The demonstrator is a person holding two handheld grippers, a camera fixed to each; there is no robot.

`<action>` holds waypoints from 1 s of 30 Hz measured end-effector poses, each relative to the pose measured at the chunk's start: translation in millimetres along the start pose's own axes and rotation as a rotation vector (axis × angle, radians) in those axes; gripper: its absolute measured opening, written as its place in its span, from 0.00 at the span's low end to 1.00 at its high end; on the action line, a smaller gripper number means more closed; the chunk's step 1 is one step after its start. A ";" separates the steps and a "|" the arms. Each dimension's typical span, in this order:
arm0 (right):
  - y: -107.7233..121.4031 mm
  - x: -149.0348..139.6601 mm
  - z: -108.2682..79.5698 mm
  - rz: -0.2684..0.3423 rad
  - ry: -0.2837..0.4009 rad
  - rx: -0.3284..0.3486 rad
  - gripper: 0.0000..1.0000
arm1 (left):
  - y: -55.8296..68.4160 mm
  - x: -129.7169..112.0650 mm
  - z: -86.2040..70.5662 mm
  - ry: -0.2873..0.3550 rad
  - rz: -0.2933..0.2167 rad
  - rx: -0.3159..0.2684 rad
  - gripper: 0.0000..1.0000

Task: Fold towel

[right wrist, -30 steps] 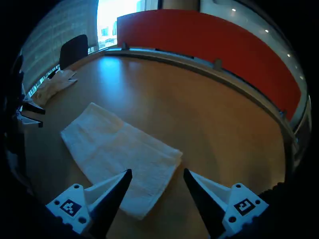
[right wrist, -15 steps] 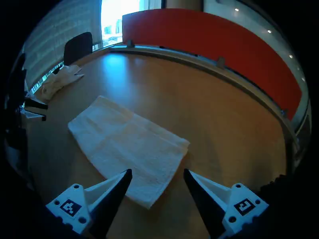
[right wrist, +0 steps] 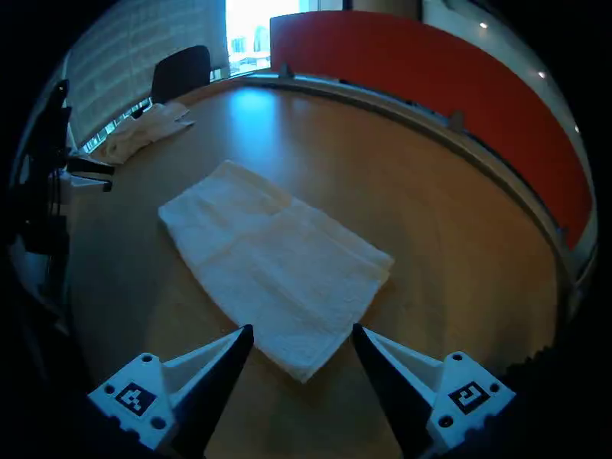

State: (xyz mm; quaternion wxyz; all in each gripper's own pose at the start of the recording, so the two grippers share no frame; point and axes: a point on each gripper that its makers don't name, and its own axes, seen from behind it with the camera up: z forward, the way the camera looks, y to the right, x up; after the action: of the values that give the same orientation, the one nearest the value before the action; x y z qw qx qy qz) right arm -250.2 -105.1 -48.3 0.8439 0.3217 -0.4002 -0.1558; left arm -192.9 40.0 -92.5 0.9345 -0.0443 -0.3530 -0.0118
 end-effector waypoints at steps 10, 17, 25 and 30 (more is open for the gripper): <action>-4.0 -16.4 -3.0 -0.073 -0.058 0.051 0.86 | -14.0 7.5 -5.8 0.037 -0.016 0.034 0.95; -2.3 -25.7 -5.2 -0.114 -0.100 0.063 0.75 | -20.8 11.7 -10.2 0.060 -0.019 0.049 0.95; 0.0 -32.4 -5.7 -0.107 -0.125 0.068 0.59 | -20.4 13.0 -10.4 0.066 -0.018 0.052 0.95; 2.9 -35.1 -5.7 -0.101 -0.127 0.064 0.59 | -22.6 15.1 -12.5 0.076 -0.019 0.055 0.95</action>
State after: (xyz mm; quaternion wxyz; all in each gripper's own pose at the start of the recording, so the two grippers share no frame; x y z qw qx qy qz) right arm -268.0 -82.3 -69.2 0.7972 0.3575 -0.4410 -0.2055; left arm -174.5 16.5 -90.1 0.9480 -0.0146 -0.3176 -0.0128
